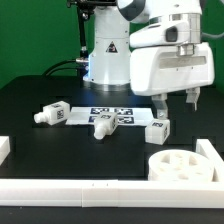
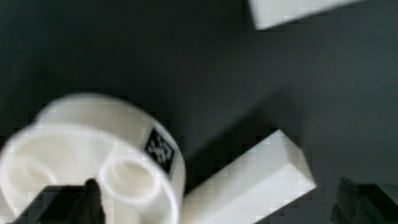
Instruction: Assemble stool
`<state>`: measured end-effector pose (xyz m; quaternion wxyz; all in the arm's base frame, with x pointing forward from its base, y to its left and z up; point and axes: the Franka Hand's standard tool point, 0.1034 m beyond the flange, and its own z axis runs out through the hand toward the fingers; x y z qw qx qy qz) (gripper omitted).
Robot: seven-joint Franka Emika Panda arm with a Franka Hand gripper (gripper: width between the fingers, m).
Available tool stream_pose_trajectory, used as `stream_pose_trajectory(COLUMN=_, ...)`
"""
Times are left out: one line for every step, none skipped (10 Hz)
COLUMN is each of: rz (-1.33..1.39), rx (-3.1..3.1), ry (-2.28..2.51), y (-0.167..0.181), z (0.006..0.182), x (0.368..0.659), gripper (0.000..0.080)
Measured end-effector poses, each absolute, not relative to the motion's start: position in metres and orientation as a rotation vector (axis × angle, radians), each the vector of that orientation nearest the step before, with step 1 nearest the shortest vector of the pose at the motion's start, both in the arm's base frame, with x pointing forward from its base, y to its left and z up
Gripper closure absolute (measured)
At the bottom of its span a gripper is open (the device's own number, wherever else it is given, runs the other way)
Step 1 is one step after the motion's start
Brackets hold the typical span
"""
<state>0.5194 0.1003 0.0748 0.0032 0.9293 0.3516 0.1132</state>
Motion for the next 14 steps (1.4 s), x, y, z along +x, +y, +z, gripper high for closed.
stream_pose_trajectory(rz=0.322, rx=2.993, ry=0.949, y=0.098, z=0.069, x=0.514, gripper=0.015)
stream_pose_trajectory(rz=0.322, rx=3.029, ry=0.872, y=0.099, z=0.068, x=0.514, gripper=0.015)
stream_pose_trajectory(rz=0.322, rx=3.065, ry=0.789, y=0.1, z=0.068, x=0.514, gripper=0.015)
stream_pose_trajectory(rz=0.318, rx=3.125, ry=0.617, y=0.102, z=0.068, x=0.515, gripper=0.015)
stream_pose_trajectory(rz=0.299, rx=3.165, ry=0.482, y=0.095, z=0.066, x=0.514, gripper=0.015)
stream_pose_trajectory(rz=0.24, rx=3.212, ry=0.239, y=0.079, z=0.062, x=0.512, gripper=0.015)
stream_pose_trajectory(rz=0.162, rx=3.235, ry=-0.007, y=0.074, z=0.061, x=0.511, gripper=0.015)
stream_pose_trajectory(rz=0.133, rx=3.242, ry=-0.279, y=0.075, z=0.063, x=0.512, gripper=0.015)
stream_pose_trajectory(rz=0.114, rx=3.24, ry=-0.452, y=0.076, z=0.061, x=0.51, gripper=0.015)
stream_pose_trajectory(rz=0.111, rx=3.238, ry=-0.51, y=0.078, z=0.061, x=0.51, gripper=0.015)
stream_pose_trajectory(rz=0.106, rx=3.238, ry=-0.55, y=0.079, z=0.061, x=0.51, gripper=0.015)
stream_pose_trajectory(rz=0.091, rx=3.242, ry=-0.527, y=0.079, z=0.06, x=0.509, gripper=0.015)
stream_pose_trajectory(rz=-0.007, rx=3.238, ry=-0.545, y=0.077, z=0.059, x=0.504, gripper=0.015)
stream_pose_trajectory(rz=-0.2, rx=3.227, ry=-0.575, y=0.07, z=0.059, x=0.498, gripper=0.015)
